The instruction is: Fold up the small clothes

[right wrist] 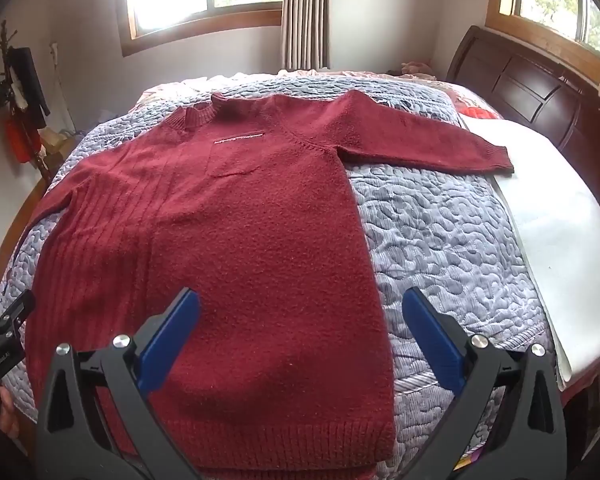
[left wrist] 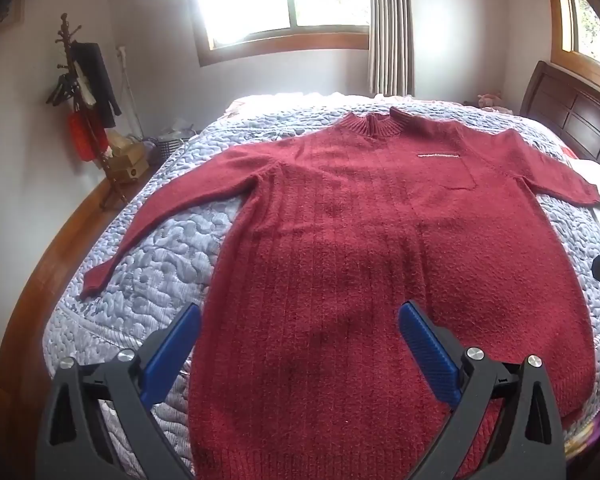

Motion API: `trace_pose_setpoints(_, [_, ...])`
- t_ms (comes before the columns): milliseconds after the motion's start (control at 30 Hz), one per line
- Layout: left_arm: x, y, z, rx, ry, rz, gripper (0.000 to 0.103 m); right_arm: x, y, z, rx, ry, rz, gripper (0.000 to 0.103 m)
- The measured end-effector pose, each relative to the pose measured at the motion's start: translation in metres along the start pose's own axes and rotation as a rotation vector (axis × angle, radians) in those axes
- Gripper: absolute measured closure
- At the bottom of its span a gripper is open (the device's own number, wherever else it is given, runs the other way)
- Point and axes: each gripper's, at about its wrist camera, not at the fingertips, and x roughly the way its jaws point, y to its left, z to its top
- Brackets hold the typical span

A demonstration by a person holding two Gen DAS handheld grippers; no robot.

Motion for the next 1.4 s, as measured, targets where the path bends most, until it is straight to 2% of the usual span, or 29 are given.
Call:
trace_pose_setpoints(233, [-0.006, -0.001, 0.001, -0.019, -0.02, 0.002, 0.004, 0.001, -0.005, 0.0, 0.0, 0.003, 0.007, 0.003])
trace_pose_setpoints(500, [-0.011, -0.005, 0.002, 0.01, -0.049, 0.004, 0.004, 0.006, -0.004, 0.0, -0.002, 0.018, 0.028, 0.003])
trace_pose_setpoints(1400, [-0.007, -0.002, 0.001, -0.003, -0.04, 0.018, 0.004, 0.011, -0.006, -0.001, 0.003, 0.023, 0.038, 0.003])
